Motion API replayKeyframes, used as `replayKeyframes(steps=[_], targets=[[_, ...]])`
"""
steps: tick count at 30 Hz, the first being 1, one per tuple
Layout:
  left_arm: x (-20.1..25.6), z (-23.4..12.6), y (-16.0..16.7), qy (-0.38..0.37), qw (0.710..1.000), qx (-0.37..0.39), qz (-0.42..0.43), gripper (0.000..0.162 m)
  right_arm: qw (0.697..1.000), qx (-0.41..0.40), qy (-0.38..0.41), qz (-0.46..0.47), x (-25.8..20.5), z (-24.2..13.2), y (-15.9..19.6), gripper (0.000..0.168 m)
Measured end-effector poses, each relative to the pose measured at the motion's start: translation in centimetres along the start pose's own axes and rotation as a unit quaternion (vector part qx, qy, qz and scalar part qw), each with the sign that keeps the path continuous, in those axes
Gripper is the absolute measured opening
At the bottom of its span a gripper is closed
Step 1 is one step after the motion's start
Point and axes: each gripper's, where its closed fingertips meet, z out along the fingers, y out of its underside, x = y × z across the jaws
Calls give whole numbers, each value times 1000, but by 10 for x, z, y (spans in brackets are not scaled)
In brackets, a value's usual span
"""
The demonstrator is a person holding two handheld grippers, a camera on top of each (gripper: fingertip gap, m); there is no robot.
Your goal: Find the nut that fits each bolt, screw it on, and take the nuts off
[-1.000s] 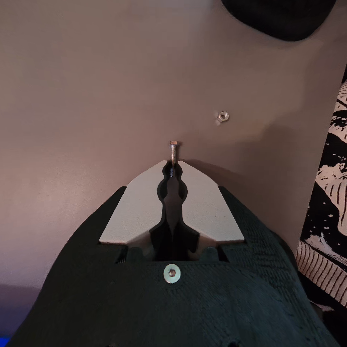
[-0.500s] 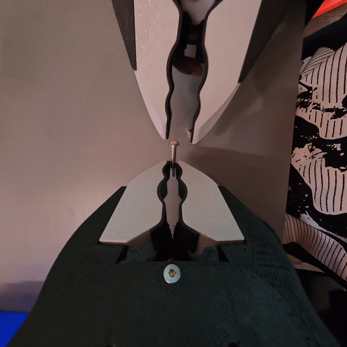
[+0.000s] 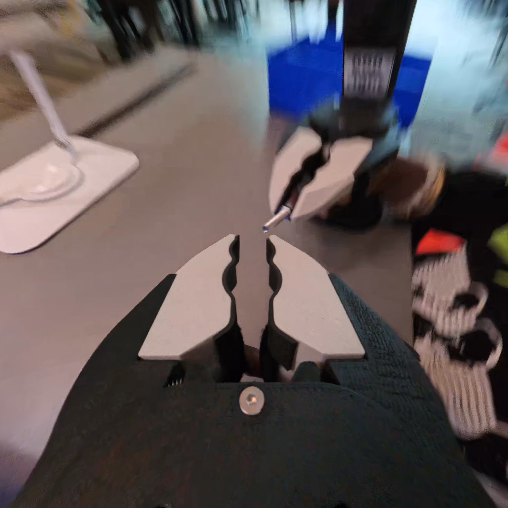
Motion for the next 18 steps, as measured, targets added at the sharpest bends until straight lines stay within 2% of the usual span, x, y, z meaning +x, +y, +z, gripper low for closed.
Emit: replayKeyframes(steps=[2,4,5,8,12,18], targets=[[-3,-12,-33,12,981,165,-105,21,996,76,-12,49,0,-9,-22,11],[10,-18,-52,69,947,265,-168,23,991,111,-28,74,-3,-11,-31,11],[14,-17,-54,76,940,281,-180,23,988,123,-36,83,-5,-12,-35,11],[27,-4,-54,81,942,278,-171,22,980,152,-66,108,-11,-12,-43,11],[32,-2,-60,96,935,295,-172,9,977,159,-83,114,-16,-12,-44,11],[37,-1,-61,120,928,305,-178,8,973,163,-102,129,-22,-10,-42,11]])
